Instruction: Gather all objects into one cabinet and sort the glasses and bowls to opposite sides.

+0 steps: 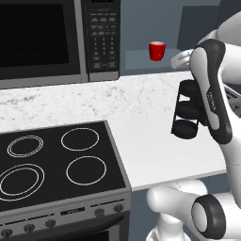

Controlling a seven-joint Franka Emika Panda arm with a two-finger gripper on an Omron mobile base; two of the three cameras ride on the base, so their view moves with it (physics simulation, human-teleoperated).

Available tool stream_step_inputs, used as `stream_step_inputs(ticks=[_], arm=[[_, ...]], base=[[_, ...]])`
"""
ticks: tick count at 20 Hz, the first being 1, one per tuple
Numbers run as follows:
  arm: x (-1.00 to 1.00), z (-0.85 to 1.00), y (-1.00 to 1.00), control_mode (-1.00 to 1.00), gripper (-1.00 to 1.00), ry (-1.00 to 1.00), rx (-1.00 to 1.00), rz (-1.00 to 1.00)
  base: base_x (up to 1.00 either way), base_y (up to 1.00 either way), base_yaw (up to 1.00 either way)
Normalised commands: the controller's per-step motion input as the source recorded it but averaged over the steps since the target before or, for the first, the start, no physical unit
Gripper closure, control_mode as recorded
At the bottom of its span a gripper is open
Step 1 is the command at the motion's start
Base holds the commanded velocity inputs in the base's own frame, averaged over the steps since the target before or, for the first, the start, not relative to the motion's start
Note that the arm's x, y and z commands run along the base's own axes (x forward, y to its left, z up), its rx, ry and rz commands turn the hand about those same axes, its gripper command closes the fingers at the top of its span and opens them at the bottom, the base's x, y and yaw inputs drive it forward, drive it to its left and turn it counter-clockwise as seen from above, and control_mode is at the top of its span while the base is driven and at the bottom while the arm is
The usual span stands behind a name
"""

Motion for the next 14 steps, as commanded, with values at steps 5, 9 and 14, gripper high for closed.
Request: stream_step_inputs(ticks=[5,9,14], arm=[[0.13,-0.16,0.02,-1.0,-1.0,0.0,-0.02,0.0],[0.28,-0.05,0.09,-1.0,-1.0,0.0,-0.03,0.0],[0.32,0.0,0.05,-1.0,-1.0,0.0,-0.02,0.0]], base=[[0.0,0.0,0.0],[0.0,0.0,0.0],[0.0,0.0,0.0]])
